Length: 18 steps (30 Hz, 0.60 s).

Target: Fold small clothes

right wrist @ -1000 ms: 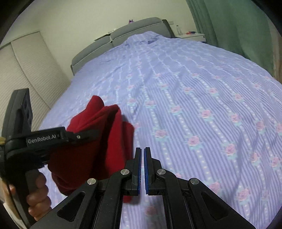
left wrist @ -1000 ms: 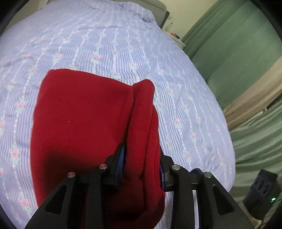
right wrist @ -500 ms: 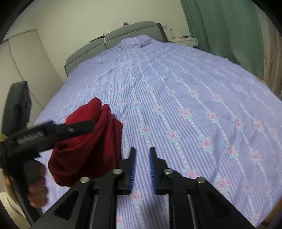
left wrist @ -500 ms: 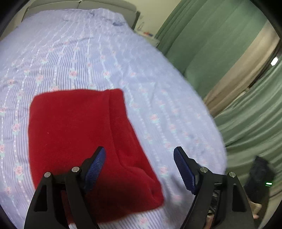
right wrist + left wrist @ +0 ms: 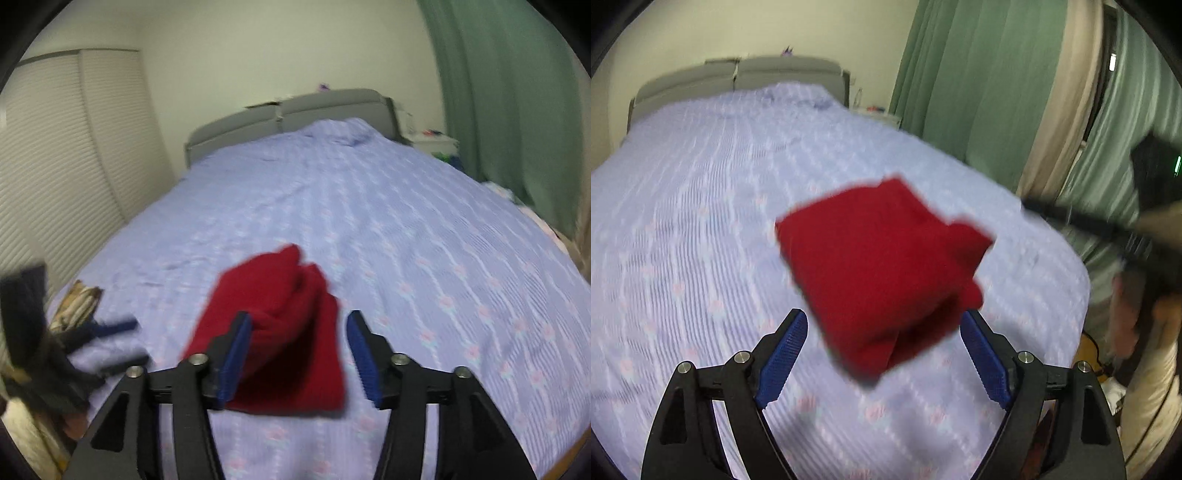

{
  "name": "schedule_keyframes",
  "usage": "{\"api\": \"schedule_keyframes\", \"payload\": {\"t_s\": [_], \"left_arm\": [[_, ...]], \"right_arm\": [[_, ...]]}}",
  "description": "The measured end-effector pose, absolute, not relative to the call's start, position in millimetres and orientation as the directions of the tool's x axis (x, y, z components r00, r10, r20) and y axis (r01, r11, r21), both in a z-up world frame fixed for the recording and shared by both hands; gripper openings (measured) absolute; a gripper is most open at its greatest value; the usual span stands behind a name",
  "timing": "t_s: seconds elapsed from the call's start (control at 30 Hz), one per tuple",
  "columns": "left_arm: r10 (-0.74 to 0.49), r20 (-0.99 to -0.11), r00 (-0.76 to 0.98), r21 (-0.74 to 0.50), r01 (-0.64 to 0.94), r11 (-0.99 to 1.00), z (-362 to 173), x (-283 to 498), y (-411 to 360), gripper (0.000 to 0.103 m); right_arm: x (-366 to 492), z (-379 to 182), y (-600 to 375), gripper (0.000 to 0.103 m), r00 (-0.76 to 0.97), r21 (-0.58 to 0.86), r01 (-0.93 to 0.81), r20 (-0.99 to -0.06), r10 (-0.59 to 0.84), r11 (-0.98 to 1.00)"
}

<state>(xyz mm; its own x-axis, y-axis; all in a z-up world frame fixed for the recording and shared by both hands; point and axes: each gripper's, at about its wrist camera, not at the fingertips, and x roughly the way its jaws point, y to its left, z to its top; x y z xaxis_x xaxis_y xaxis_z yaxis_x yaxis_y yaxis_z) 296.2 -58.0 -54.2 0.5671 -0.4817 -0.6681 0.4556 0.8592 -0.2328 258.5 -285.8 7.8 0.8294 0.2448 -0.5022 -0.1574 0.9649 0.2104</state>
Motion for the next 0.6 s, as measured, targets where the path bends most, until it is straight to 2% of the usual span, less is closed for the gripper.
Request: {"api": "schedule_keyframes", "payload": {"t_s": [0.17,0.43,0.53,0.6], "left_arm": [[-0.463,-0.683,0.565,-0.219,0.447,0.867,-92.7,292.0,-59.9,0.084],[-0.401,-0.693,0.599,-0.190,0.385,0.903,-127.8,317.9,-72.7,0.082],[-0.369,-0.686,0.628,-0.161,0.363,0.918,-133.1,330.0,-73.7,0.082],[-0.380,-0.703,0.601,-0.198,0.348,0.916,-141.9,340.0,-70.7,0.081]], "right_arm": [[273.6,8.3,-248.1,0.058,0.813,0.161,-0.199,-0.524,0.255,0.967],[303.1,-23.0,-243.9,0.058,0.770,0.251,-0.132,-0.583,0.258,0.959],[307.4,-27.6,-241.6,0.058,0.771,0.241,-0.120,-0.589,0.243,0.963],[311.3,-28.7,-240.4,0.058,0.768,0.239,-0.120,-0.592,0.242,0.964]]}}
